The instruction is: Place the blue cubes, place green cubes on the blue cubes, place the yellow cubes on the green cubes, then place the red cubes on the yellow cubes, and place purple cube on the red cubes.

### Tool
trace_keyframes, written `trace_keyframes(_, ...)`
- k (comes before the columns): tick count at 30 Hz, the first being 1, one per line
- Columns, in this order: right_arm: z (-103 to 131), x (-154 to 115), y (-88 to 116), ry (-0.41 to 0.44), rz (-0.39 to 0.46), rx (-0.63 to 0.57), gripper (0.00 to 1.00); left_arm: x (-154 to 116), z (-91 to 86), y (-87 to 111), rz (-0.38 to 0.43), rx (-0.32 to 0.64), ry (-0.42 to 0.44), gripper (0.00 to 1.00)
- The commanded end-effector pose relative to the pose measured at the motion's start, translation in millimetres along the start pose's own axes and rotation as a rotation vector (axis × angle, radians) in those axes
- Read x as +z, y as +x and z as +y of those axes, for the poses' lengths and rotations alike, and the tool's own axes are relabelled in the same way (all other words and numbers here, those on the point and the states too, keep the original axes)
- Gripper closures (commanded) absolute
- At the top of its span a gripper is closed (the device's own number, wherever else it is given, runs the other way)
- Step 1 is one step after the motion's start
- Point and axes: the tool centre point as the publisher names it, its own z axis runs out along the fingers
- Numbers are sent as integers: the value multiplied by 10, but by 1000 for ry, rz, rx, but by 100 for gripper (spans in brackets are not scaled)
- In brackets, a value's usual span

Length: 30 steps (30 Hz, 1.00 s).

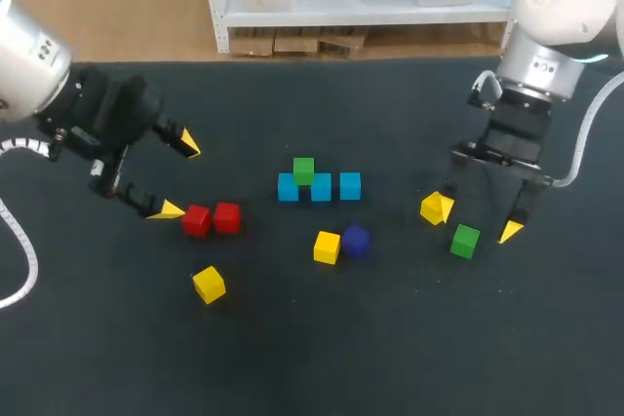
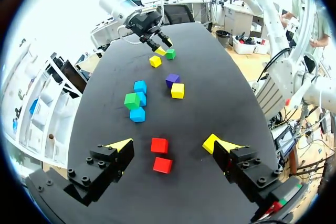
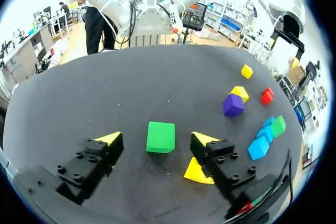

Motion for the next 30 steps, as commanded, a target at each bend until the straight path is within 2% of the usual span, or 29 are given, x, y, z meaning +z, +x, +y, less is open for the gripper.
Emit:
trace_keyframes(1,-11,28,55,2,-23,-10,39,-3,-11,14,-5,3,-3,0)
trace_keyframes(2,-13,42,59,2,-26,-13,40,-3,-11,14,-5,3,-3,0)
trace_keyframes(4,-15,67,68,3,-32,-14,50,-3,-11,14,-5,3,-3,0)
trace_keyframes(8,-17,109,89,-1,-43,-16,34,-3,-11,14,-5,3,-3,0)
trace_keyframes(9,-19,116,92,-3,-44,-16,35,-3,-11,14,-5,3,-3,0)
trace_keyframes(12,-28,126,98,-11,-50,-18,39,-3,-11,14,-5,3,-3,0)
trace_keyframes(15,-47,127,84,-27,-49,-23,49,-3,-11,14,-5,3,-3,0)
trace_keyframes(21,-66,112,42,-70,-45,-19,46,-3,-11,14,-5,3,-3,0)
trace_keyframes(23,-70,114,21,-73,-45,-18,38,-3,-11,14,-5,3,-3,0)
trace_keyframes(25,-72,112,12,-80,-44,-16,35,-3,-11,14,-5,3,-3,0)
trace_keyframes(28,-78,110,9,-82,-41,-10,49,-3,-11,14,-5,3,-3,0)
trace_keyframes(30,-83,115,11,-83,-38,-4,55,-3,-11,14,-5,3,-3,0)
